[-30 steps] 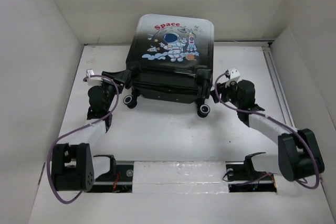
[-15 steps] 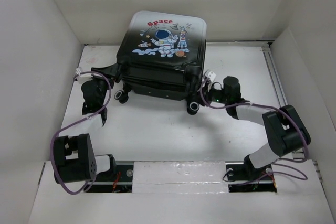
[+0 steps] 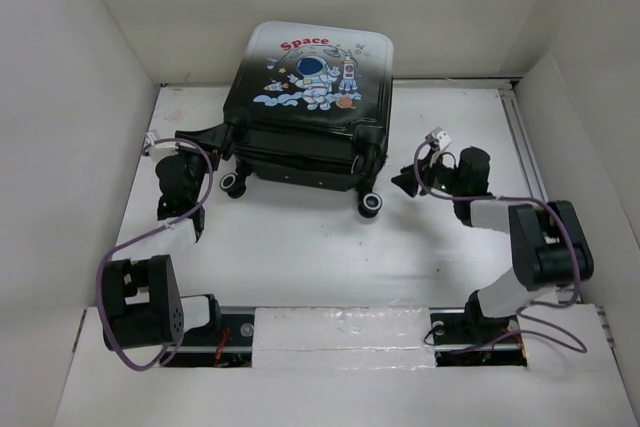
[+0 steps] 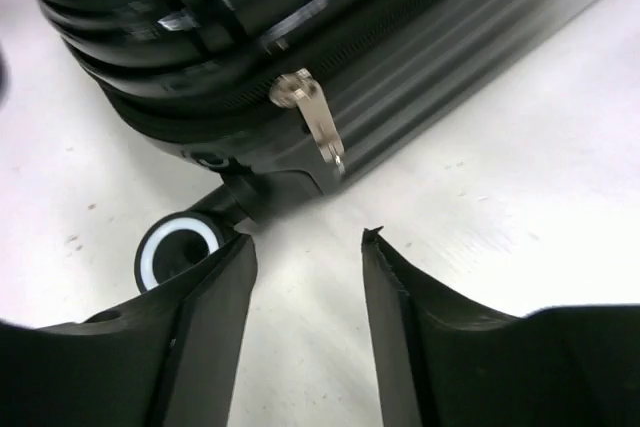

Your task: Pack the luggage

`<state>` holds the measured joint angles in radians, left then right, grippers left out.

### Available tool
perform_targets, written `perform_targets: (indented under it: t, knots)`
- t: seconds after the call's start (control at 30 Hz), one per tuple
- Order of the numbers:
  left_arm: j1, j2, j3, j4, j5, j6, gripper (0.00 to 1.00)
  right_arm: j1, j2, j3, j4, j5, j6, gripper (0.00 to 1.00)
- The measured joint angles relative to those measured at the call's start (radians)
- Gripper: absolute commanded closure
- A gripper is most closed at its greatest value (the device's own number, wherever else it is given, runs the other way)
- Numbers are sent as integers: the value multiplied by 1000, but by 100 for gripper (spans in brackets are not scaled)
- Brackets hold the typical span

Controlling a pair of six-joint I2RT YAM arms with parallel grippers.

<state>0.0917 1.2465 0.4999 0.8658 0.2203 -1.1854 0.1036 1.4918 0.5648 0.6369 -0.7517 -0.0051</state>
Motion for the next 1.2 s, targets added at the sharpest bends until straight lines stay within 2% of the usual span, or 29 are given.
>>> perform_targets:
  t: [0.17,0.3,0.5,0.7,0.77,0.83,0.97,1.07,1.13,1.17,1.2]
  knots:
    - [1,0,0,-2,5,0,100,-38,238,54,191,-185,92,36]
    - [2,2,0,2,8,0,100,-42,262,93,251,-277,102,34]
    - [2,6,0,8,11,0,100,-60,279,241,240,-316,49,34]
    - [4,22,0,26,12,-2,100,-71,431,414,216,-463,59,34]
    - [5,23,0,27,13,-2,100,-74,457,426,256,-506,110,34]
    - [5,23,0,28,14,-2,100,-75,463,400,366,-518,180,34]
    - [5,23,0,28,18,-2,100,-76,529,331,576,-542,468,40]
    - [5,24,0,28,19,-2,100,-71,621,317,605,-551,631,40]
    - [5,24,0,29,19,-2,100,-66,653,296,604,-556,692,49]
    - [5,24,0,28,19,-2,100,-63,655,286,605,-557,711,62]
    - [5,24,0,29,19,-2,100,-63,654,280,608,-559,726,62]
